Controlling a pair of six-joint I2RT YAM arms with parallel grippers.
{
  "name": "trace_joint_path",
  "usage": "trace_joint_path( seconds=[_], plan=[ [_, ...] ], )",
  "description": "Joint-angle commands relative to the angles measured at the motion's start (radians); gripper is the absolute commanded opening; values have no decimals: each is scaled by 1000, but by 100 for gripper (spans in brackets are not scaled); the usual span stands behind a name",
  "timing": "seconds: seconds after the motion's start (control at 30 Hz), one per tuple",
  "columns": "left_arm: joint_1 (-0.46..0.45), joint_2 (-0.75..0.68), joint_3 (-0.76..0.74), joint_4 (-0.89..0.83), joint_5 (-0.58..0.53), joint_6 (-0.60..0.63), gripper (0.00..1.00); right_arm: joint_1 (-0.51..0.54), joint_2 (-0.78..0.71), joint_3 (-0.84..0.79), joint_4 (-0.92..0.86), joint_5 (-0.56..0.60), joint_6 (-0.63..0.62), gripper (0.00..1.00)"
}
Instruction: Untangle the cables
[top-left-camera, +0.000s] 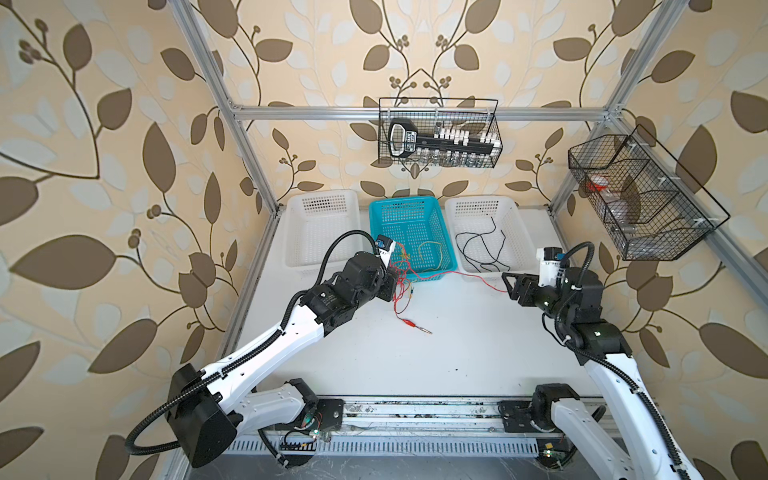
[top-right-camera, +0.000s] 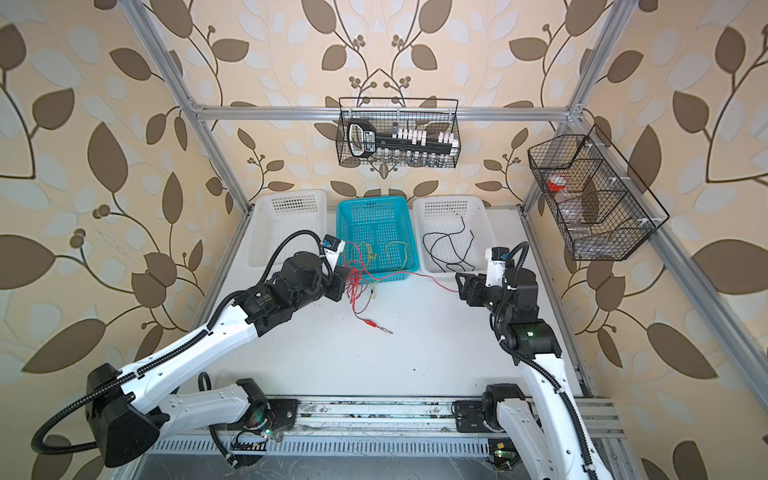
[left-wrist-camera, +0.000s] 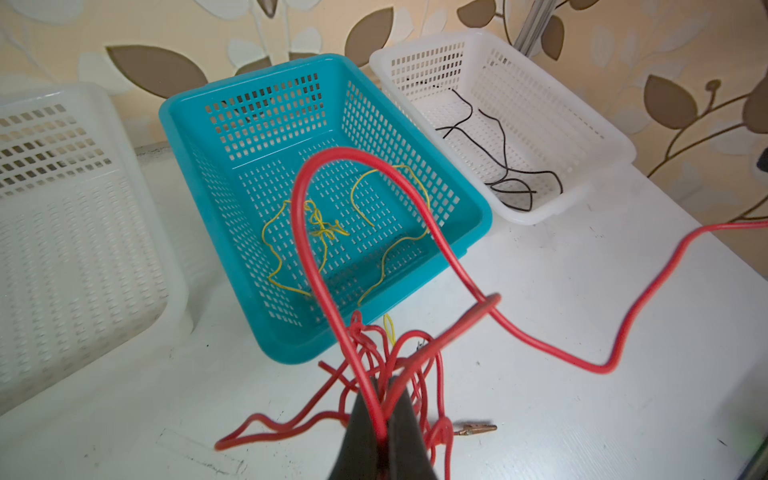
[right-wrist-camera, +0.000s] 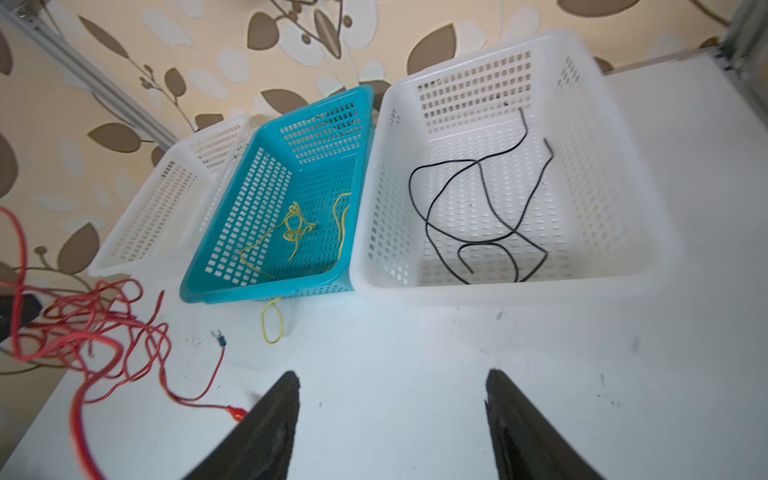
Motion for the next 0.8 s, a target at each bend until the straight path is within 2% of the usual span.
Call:
trace_joint_path(
  seconds=[0.0,0.17,0.37,0.53,0.63,0.77],
  plan=[
    [51,-10,33,-37,-73,-55,0,-23,-28,-18,52,-165,-13,72],
    [137,-50,-18,-55,-77,-107,0,-97,-29,-22,63,-228,26,73],
    [149,-84,-55,-60,-102,-126,0,-183,-3,-32,167,-390,145,72],
    [171,-71,-49,-111,-156,-160,0,-203,-15,-22,157,-343,160,72],
    [207,-57,-44,-136,-149,-191,0,-238,-30,-8,131,-305,165,72],
    [251,-47,-48,-150,-120,-223,0,-276,-24,-5,136,-323,186,72]
  ],
)
